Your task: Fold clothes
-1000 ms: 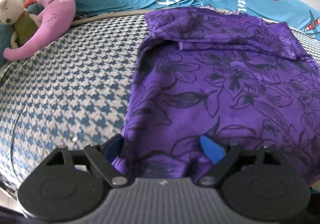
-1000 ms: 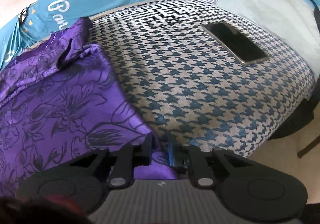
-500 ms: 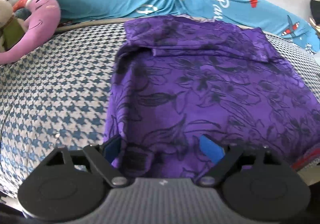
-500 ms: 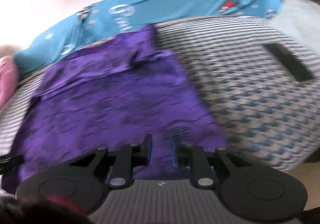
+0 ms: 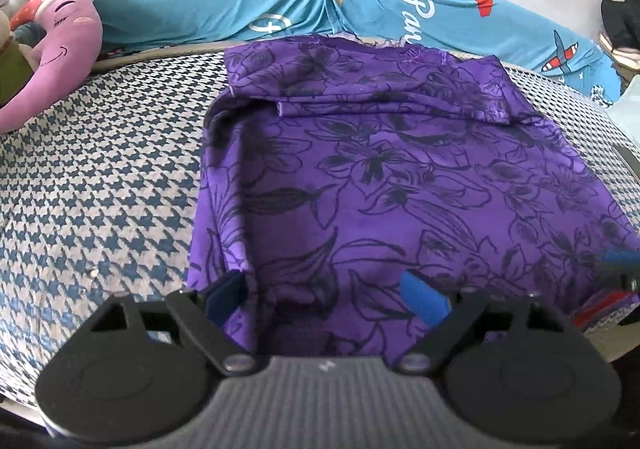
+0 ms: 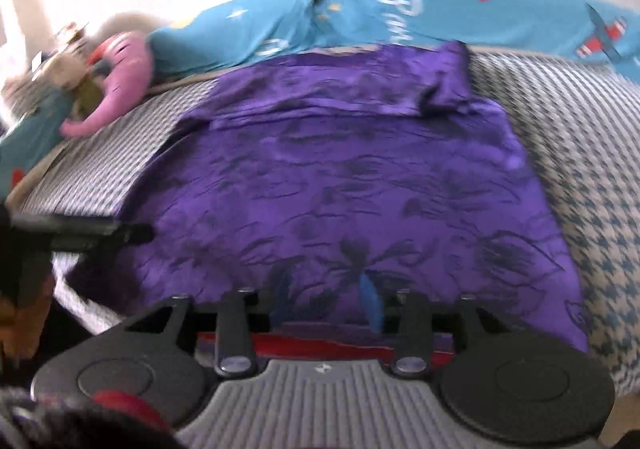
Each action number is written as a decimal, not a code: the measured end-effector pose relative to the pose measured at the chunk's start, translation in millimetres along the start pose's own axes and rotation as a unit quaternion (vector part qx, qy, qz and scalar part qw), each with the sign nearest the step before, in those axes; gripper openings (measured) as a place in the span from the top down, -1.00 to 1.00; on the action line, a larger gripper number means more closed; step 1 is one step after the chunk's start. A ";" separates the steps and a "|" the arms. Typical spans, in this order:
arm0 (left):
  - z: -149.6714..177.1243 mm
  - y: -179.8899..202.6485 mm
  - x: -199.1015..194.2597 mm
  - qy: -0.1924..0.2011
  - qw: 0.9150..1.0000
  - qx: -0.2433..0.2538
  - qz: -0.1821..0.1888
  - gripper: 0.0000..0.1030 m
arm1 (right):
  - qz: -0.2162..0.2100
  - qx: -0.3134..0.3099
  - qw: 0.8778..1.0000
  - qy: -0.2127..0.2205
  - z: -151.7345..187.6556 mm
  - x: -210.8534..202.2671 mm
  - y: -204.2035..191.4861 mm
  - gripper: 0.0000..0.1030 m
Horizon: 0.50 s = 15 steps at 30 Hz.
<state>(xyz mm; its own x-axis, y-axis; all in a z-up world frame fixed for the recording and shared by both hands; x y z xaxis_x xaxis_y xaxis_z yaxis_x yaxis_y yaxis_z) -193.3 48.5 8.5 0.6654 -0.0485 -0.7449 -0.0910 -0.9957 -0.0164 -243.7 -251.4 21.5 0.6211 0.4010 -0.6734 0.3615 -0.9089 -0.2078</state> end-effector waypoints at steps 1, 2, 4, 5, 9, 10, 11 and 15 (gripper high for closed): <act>-0.5 -2.4 0.6 -0.001 1.000 -0.002 -0.007 -0.72 | -0.002 -0.018 1.000 0.000 1.8 0.4 -5.5 0.03; -0.9 -4.9 1.2 -0.003 1.000 -0.005 -0.013 -0.72 | -0.005 -0.035 0.999 -0.001 3.6 0.9 -11.0 0.01; -1.5 -11.4 3.8 -0.010 1.000 -0.017 -0.023 -0.72 | -0.008 -0.069 0.998 -0.006 6.1 4.2 -21.1 -0.05; -1.7 -15.2 5.5 -0.015 0.999 -0.025 -0.027 -0.72 | -0.010 -0.084 0.996 -0.009 7.4 6.3 -25.5 -0.05; -4.0 -26.0 9.6 -0.023 0.997 -0.047 -0.050 -0.72 | -0.014 -0.120 0.992 -0.025 12.6 14.9 -37.2 -0.06; -4.3 -28.4 10.2 -0.023 0.997 -0.051 -0.054 -0.72 | -0.014 -0.127 0.991 -0.028 14.0 16.7 -39.3 -0.06; -4.6 -31.2 10.7 -0.024 0.997 -0.057 -0.055 -0.72 | -0.010 -0.135 0.990 -0.031 15.7 18.3 -41.1 -0.05; -4.9 -37.0 10.8 -0.026 0.996 -0.070 -0.056 -0.72 | -0.012 -0.160 0.986 -0.044 21.1 24.0 -46.4 0.04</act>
<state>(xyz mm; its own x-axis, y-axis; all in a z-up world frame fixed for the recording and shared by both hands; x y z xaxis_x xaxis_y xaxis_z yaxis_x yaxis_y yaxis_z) -179.1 84.4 4.3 0.6252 0.0639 -0.7778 0.0888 -0.9960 -0.0104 -260.2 -202.0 0.0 0.5523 0.3981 -0.7325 0.5852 -0.8109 0.0005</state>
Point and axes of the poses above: each gripper's, at about its wrist camera, not at the fingertips, and x roughly the way its jaws point, y to its right, z to its underside, the point moved 2 cm from there along x, roughly the way its jaws point, and after that the axes turned 6 degrees about -z, right-handed, at the moved point
